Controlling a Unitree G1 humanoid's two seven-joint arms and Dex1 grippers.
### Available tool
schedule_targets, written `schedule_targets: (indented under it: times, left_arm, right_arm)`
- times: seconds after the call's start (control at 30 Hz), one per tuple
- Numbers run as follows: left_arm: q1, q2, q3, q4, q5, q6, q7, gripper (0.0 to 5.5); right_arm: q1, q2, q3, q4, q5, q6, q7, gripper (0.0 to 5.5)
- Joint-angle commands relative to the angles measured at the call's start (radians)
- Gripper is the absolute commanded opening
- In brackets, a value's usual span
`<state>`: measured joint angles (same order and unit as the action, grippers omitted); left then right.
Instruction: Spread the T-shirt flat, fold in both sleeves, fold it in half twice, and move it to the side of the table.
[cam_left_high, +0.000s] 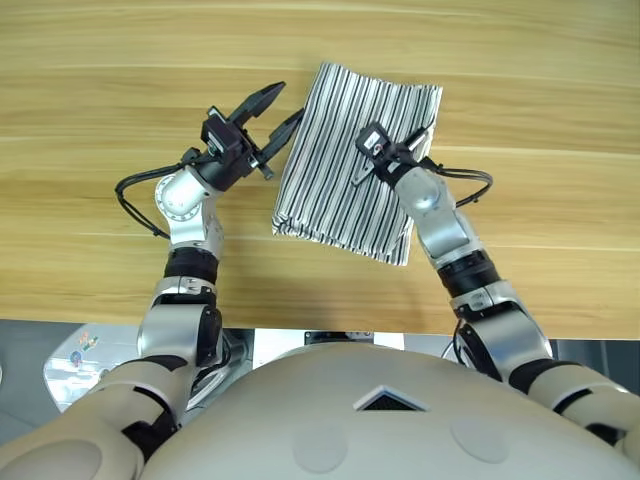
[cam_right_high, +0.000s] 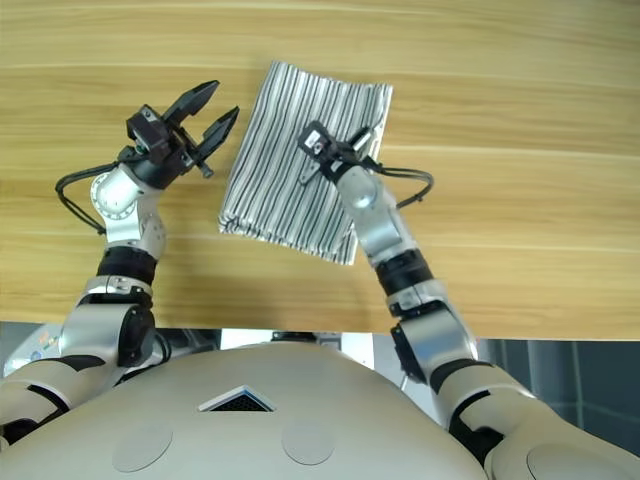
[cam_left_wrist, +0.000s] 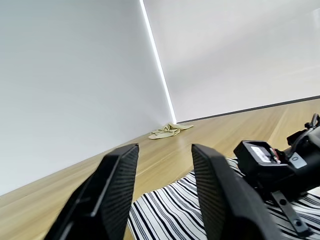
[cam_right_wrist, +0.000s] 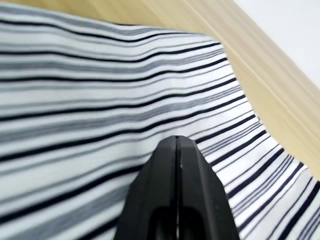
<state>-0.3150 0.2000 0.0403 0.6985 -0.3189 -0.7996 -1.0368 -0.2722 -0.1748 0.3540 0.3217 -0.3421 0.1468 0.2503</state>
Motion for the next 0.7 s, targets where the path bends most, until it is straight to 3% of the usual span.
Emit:
schedule_targets:
  times: [0.03,0.33,0.7]
  left_arm:
    - [0.004,0.010,-0.004,-0.014,-0.002,0.013,0.002,1.99]
    - [0.006,0.007,-0.011,-0.022,0.001,0.019,0.005,1.99]
    - [0.003,0.008,-0.022,-0.031,0.004,0.029,0.006,1.99]
  right_arm:
    - [0.042,-0.054,0.010,-0.072,0.012,0.004,0.085,0.02]
    - [0.174,-0.227,0.049,-0.219,0.017,-0.059,0.277,0.02]
    - [0.286,-0.517,0.124,-0.204,-0.025,-0.323,0.436,0.02]
